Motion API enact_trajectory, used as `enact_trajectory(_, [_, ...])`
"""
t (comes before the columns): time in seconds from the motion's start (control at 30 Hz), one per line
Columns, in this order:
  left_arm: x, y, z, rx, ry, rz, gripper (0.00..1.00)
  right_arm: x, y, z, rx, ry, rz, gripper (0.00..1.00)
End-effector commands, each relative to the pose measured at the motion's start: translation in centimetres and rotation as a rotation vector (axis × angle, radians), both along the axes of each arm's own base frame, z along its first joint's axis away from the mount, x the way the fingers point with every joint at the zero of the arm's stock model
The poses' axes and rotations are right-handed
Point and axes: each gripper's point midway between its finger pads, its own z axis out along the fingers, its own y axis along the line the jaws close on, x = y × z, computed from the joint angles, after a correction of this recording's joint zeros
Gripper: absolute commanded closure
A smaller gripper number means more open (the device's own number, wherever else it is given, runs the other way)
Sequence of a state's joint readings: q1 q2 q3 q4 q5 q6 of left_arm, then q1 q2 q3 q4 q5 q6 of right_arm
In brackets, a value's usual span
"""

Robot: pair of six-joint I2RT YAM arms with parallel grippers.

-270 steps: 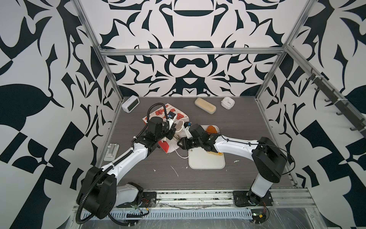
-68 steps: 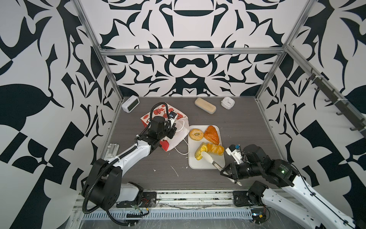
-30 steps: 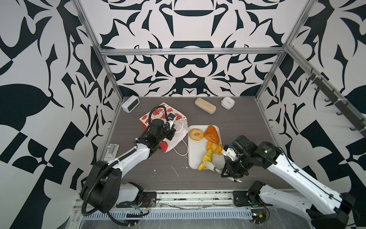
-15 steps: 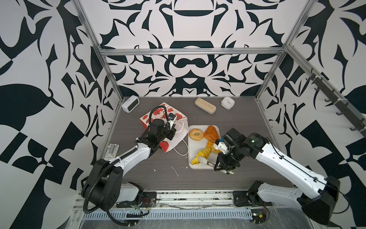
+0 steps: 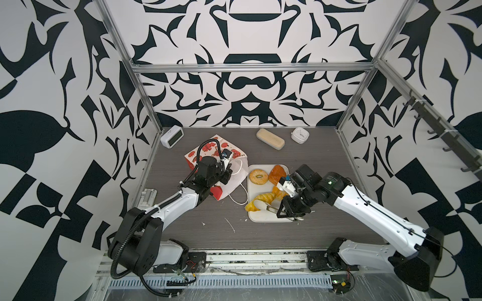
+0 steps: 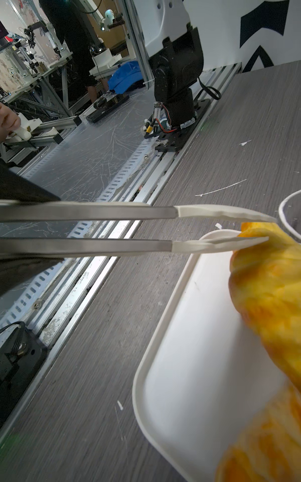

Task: Take the fake bread out of the paper bag
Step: 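Open the tongs to release the yellow roll on the tray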

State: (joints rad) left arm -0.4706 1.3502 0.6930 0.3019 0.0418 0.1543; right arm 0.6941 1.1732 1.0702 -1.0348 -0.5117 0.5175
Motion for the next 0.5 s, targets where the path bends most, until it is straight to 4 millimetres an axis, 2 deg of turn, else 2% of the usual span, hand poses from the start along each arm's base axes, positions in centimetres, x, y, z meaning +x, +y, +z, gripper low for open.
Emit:
enact_trajectory(0.0, [-0.1, 0.0, -0.5, -0.014, 0.003, -0.002, 1.00, 1.5, 0.7, 2.4, 0.058, -0.116, 0.014, 0.68])
enact_trajectory(0.1, [-0.1, 0.1, -0.5, -0.011, 0.002, 0.002, 1.00, 2.3, 0.8, 4.3, 0.096, -0.218, 0.025, 0.68])
enact_trajectory(0.17, [0.0, 0.2, -0.4, -0.010, -0.001, 0.006, 1.00, 2.8, -0.2, 5.0, 0.051, -0.297, 0.039, 0.68])
enact_trajectory(0.33, [0.2, 0.6, -0.2, -0.010, -0.005, 0.018, 1.00, 3.7, -3.8, 5.0, -0.135, -0.442, 0.088, 0.68])
enact_trajectory(0.47, [0.6, 1.0, -0.1, -0.006, -0.009, 0.037, 1.00, 3.8, -5.2, 4.7, -0.206, -0.542, 0.174, 0.67])
